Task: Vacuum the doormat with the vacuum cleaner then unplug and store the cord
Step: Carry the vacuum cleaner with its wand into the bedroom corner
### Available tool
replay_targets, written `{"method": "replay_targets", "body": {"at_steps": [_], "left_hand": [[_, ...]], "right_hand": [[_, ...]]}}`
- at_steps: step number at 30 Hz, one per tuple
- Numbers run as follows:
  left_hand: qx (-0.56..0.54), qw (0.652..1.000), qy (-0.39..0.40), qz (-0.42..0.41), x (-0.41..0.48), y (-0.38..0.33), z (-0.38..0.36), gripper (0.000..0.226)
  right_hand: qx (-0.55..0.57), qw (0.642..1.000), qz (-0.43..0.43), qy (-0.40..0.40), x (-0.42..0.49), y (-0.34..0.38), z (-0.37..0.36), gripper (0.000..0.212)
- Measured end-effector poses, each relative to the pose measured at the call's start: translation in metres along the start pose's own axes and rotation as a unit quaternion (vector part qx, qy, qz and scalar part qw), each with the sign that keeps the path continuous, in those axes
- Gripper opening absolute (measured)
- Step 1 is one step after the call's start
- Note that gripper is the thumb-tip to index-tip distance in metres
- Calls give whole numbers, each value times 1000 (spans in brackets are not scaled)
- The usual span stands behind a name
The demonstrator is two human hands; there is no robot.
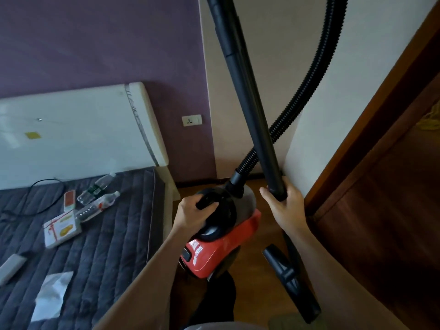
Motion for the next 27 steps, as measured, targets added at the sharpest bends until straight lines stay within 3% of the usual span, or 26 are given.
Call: {"method": "replay_targets", "body": {"at_steps": [13,18,27], "left_hand": [[9,998,58,16,255,2,12,32],[22,997,74,13,306,2,16,12],[52,997,52,7,349,1,16,13]], "right_hand": [[-58,995,-74,-40,221,10,-85,13],[-55,997,-53,-34,268,14,-97,17],[-46,998,-20,-26,316,-3,-105,17]]}}
Point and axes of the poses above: each hand's wrist, its own x-axis towards the middle knuckle, its own z-axis out of the back of the hand, y = z × x, the point moved 1 cm from there along x, towards the middle knuckle, and after that the axes turned 15 degrees about -x, right-handed, at the moved point
